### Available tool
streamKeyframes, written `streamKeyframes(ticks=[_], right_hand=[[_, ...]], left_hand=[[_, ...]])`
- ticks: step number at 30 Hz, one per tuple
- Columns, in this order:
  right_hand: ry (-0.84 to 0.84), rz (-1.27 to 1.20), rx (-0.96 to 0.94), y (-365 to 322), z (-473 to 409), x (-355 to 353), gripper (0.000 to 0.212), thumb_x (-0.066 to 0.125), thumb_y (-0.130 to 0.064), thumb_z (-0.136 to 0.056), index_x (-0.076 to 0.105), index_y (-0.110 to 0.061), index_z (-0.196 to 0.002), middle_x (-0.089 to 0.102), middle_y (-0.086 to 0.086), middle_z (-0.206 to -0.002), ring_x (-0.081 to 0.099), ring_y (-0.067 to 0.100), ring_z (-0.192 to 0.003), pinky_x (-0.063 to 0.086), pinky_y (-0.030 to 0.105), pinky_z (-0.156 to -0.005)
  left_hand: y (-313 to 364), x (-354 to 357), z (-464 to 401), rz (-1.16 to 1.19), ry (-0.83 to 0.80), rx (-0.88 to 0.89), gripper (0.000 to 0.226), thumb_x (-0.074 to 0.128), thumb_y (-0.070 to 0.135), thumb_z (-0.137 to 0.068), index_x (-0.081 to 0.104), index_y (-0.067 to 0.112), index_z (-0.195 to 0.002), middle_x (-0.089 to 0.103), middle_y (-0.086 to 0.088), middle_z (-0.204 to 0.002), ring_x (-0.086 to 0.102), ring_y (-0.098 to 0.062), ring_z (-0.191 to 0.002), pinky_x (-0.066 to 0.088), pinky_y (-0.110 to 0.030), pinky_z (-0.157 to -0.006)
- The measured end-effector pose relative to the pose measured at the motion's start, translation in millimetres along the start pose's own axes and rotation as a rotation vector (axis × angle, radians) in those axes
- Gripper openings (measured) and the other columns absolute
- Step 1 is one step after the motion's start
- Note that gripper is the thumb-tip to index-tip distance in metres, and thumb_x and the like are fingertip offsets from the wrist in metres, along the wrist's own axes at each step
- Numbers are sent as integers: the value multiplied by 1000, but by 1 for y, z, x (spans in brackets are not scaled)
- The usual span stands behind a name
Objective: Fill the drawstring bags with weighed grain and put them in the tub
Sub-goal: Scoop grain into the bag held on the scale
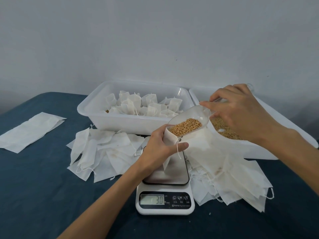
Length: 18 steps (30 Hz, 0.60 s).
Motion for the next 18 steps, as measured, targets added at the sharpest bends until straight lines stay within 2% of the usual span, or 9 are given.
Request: streamKeyframes(ticks=[4,7,12,18], right_hand=[[-8,5,3,1,0,1,50,83,3,-73,75,-17,-118,66,8,-101,62,31,-93,40,49,-91],[-24,3,8,1,0,2,50,84,2,-74,75,-17,-119,66,8,-102,62,31,-95,40,49,-92],[-11,-5,7,-1,0,0,49,80,5,-74,75,-16,-118,67,9,-101,62,32,-93,40,49,-91],[-13,-5,10,-1,-1,-1,46,84,1,-73,76,-16,-116,67,10,-100,63,33,-92,42,51,-90]], left_hand=[[1,0,1,17,-3,-8,51,89,28,-73,65,30,-118,78,10,-103,73,-6,-98,54,-23,-87],[2,0,1,17,3,-7,50,89,29,-72,64,34,-115,78,11,-103,73,-5,-98,54,-20,-86],[0,-1,0,3,5,-4,54,88,30,-71,65,28,-120,78,2,-108,74,-15,-103,57,-39,-100],[-3,-2,-1,5,12,-18,62,89,29,-70,63,22,-126,78,-1,-110,74,-16,-104,56,-44,-104]])
Point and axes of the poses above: each hand's wrist, its own z-axis away from the middle knuckle, its own x-axis out of the palm, y = z × x, the point moved 5 cm from there along -z, towards the middle knuckle
